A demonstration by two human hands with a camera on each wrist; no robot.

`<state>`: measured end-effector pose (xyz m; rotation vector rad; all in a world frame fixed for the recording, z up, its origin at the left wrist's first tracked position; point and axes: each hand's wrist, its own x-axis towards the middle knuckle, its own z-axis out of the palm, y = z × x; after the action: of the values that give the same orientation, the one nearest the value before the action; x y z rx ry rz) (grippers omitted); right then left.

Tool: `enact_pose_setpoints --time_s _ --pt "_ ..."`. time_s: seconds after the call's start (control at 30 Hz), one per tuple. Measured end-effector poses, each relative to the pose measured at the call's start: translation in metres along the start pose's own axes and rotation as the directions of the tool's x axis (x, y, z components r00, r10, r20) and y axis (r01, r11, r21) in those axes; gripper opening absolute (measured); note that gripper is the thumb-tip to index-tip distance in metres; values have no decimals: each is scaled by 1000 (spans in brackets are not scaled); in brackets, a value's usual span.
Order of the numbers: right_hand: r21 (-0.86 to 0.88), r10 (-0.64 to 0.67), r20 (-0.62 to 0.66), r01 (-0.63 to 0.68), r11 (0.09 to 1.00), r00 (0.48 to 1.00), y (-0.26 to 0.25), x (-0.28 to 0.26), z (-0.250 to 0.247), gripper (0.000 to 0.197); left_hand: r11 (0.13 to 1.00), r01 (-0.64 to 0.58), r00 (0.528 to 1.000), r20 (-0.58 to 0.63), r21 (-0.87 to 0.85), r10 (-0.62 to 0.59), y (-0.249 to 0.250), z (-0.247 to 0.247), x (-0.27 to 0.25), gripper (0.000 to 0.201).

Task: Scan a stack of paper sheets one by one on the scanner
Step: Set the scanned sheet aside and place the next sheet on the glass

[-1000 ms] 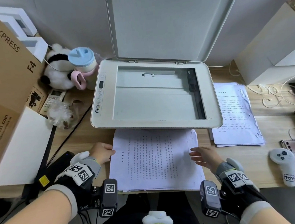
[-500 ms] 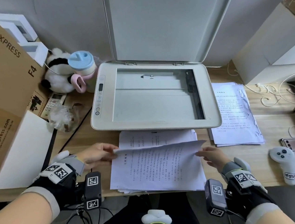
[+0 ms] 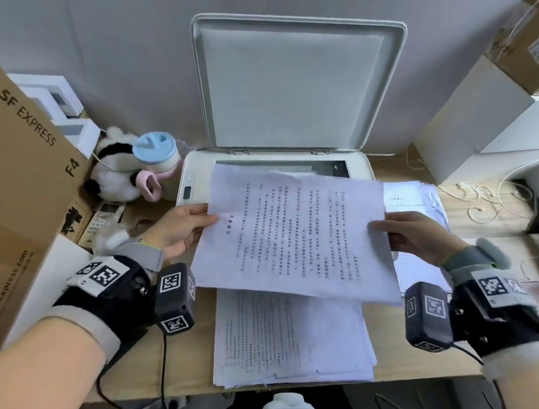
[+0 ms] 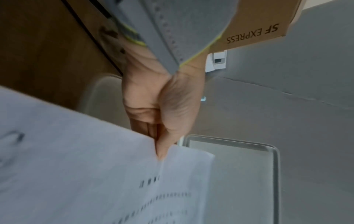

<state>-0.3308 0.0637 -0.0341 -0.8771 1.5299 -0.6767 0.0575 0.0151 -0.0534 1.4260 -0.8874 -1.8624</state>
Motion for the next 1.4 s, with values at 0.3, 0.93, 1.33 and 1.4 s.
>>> enact_pose_setpoints --time_s 0.3,0.93,1.33,1.4 --pt "-173 -17 -237 -25 985 971 -11 69 14 19 979 -8 942 -326 204 76 23 4 45 9" --pt "-633 -82 -377 -192 750 923 -20 106 16 39 672 213 843 -482 709 241 29 6 91 28" --pt "-279 -123 -410 4 960 904 -42 98 3 19 927 -275 854 -379 254 357 158 24 109 54" --pt "-204 -101 -403 18 979 910 -42 93 2 19 947 -287 864 -389 142 320 176 27 108 24"
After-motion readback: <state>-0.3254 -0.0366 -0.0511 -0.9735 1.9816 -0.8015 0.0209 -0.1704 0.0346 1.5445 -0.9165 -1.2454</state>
